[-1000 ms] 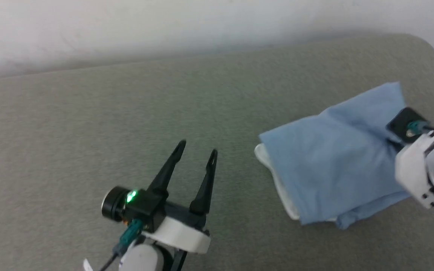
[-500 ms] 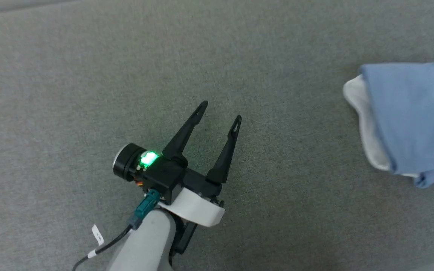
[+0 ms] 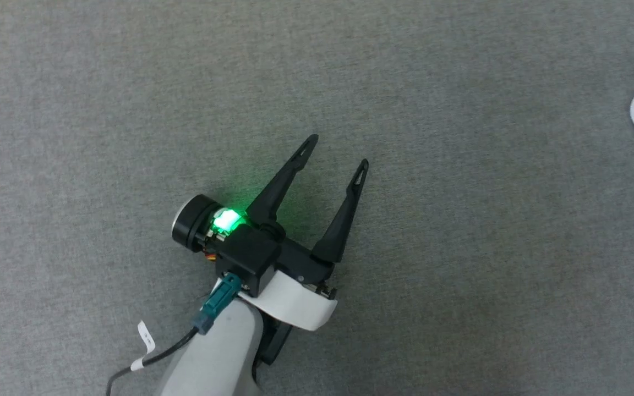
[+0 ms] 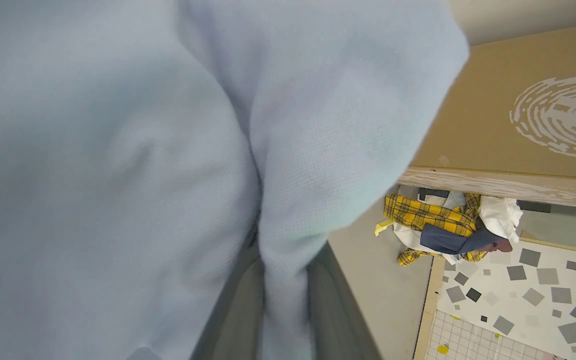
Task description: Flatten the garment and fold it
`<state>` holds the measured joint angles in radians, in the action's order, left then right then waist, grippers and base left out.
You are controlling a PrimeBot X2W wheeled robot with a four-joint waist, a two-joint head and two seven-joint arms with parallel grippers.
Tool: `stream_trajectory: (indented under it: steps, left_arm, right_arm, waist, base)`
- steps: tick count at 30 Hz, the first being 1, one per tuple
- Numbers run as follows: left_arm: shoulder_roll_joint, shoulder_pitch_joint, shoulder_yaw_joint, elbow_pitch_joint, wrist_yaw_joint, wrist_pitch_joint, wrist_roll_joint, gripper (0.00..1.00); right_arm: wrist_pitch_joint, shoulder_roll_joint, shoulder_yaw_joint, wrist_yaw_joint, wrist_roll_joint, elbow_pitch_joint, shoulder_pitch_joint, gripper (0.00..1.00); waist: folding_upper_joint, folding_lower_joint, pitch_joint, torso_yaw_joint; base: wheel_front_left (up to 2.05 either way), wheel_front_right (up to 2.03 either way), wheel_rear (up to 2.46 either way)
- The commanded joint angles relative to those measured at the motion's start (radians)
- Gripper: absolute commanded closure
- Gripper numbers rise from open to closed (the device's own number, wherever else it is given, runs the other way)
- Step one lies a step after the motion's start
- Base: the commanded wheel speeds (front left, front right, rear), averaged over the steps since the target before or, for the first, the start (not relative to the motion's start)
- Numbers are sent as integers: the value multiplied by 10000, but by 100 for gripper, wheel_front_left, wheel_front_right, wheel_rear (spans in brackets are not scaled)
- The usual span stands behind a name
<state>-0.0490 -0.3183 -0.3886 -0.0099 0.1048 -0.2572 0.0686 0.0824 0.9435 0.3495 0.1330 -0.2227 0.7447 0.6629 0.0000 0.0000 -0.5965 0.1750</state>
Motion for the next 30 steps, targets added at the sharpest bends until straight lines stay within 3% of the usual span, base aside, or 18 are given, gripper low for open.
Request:
stream_trajectory:
  steps: [1, 2, 3, 4, 10, 17, 25, 30]
  left_arm:
    - [-12, -140, 30, 27, 2, -46, -35, 0]
    - [-12, -153, 29, 37, 1, -46, -20, 0]
    - [-12, -161, 32, 53, -6, -46, 1, 0]
    - [-12, -159, 43, 66, -26, -46, 27, 0]
    - [-12, 95, 163, 168, -137, -46, 240, 0]
    - [-12, 788, 695, 107, -344, -46, 855, 0]
    - [-12, 1895, 1822, -136, -738, -46, 1116, 0]
    - [-12, 2579, 2443, -119, -1008, -46, 1265, 0]
  right_arm:
    - [-119, -106, -120, -23, 85, 126, 179, 100]
    - [-186, -149, -179, -23, 134, 237, 205, 76]
    - [-265, -176, -225, -23, 216, 332, 228, 15]
    - [-325, -214, -296, -23, 271, 434, 258, 0]
    - [-626, -351, -317, -23, 530, 644, 502, 0]
    - [-1088, -922, -266, -23, 330, -3, 863, 0]
    - [-1942, -2275, -659, -23, -382, -1473, 779, 0]
    - [-2174, -3206, -1526, -23, -536, -2818, -112, 0]
  waist:
    - [0, 0, -103, -127]
    - [0, 0, -94, -154]
    - [0, 0, -58, -178]
    - [0, 0, 1, -192]
    - [0, 0, 801, -144]
    - [0, 0, 2336, 2]
    - [0, 0, 4069, -40]
    - [0, 0, 4971, -323]
  base:
    - [0, 0, 0]
    - [0, 0, 0]
    - [0, 0, 0]
    - [0, 0, 0]
    - [0, 0, 0]
    - [0, 0, 0]
    - [0, 0, 0]
    - [0, 0, 0]
